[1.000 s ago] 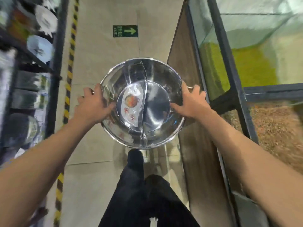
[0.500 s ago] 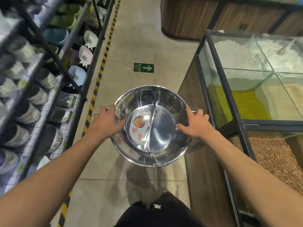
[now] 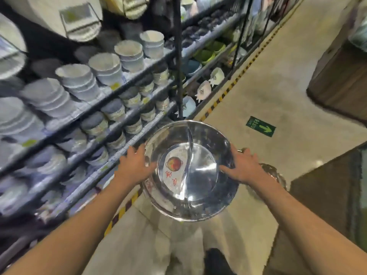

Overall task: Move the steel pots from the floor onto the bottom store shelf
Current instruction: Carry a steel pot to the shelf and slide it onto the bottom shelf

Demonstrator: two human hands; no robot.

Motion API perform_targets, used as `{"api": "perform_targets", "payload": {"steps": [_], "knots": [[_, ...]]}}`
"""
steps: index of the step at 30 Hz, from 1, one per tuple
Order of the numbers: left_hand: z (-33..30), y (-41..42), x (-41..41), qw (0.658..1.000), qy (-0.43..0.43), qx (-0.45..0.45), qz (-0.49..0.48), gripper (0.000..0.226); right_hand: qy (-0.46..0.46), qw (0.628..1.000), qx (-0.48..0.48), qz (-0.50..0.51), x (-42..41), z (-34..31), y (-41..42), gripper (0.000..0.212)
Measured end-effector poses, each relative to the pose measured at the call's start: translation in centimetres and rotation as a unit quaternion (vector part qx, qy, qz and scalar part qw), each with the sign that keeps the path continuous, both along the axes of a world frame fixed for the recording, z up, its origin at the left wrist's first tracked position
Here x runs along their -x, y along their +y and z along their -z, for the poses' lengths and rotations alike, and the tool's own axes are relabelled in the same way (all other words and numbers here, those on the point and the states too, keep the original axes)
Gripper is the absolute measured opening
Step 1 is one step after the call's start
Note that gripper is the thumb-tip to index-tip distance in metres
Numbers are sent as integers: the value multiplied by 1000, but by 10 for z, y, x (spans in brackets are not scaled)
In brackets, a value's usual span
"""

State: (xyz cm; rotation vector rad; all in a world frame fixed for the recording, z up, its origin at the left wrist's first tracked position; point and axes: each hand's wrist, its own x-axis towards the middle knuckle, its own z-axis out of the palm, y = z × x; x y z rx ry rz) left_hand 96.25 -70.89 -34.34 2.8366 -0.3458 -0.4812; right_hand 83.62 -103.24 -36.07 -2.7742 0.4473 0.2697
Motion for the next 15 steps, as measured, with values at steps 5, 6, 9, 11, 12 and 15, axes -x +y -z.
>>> {"api": "perform_targets", "payload": {"steps": [5,6,9,11,12,15], "knots": [[-8,62,14,986,-22,-4,-164,76,8,990,-11,-143,-97,0,39,96],[-9,74,22,980,-23,-4,-196,75,17,987,-4,-162,-112,0,51,95],[-12,113,56,955,-18,-1,-295,78,24,966,16,-256,-147,1,96,93],[-11,139,82,936,-12,-2,-352,77,28,951,2,-309,-159,1,133,91],[-10,152,95,926,-5,-6,-378,76,37,943,0,-331,-161,2,151,92],[-8,187,131,894,8,-9,-448,74,57,916,26,-396,-164,6,208,95]]}}
